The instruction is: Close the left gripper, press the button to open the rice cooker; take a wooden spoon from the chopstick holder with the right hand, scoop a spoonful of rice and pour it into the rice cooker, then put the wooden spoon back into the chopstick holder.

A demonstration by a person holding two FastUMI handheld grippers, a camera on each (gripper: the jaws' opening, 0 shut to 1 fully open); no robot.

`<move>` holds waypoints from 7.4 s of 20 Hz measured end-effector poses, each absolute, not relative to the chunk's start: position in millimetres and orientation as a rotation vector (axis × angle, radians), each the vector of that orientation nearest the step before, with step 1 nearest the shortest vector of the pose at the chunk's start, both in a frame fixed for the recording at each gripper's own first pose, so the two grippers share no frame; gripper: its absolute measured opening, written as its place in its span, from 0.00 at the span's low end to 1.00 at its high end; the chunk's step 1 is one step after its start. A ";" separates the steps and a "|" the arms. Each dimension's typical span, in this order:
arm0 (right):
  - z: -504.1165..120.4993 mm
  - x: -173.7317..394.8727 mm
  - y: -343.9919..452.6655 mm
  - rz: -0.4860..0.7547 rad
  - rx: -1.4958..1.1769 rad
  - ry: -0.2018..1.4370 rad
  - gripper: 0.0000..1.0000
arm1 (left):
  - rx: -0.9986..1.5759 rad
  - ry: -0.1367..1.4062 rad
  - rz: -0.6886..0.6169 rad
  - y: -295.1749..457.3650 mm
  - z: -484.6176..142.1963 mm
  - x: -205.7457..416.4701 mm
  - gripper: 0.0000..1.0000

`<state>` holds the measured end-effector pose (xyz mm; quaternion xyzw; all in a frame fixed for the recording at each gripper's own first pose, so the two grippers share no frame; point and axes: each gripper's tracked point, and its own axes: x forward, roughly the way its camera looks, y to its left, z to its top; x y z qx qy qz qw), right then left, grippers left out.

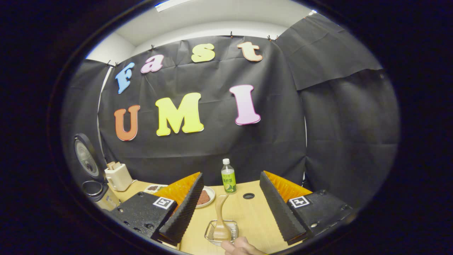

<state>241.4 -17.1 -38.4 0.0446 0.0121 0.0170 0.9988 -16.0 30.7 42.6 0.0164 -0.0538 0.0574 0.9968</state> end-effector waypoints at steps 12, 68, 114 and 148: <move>28.0 84.6 20.2 0.160 0.082 -0.083 0.92 | 0.084 -0.066 0.069 74.2 90.1 119.4 0.94; -15.7 -47.7 30.5 0.169 0.161 -0.027 1.00 | -0.031 0.605 0.135 88.1 -108.3 152.4 1.00; -26.2 -41.2 34.6 0.152 0.109 -0.030 1.00 | -0.032 0.138 0.058 -2.0 -30.7 -0.8 0.95; -30.4 -60.2 58.3 0.205 0.050 -0.032 1.00 | 0.024 -0.024 -0.068 -45.7 -8.9 -78.6 0.96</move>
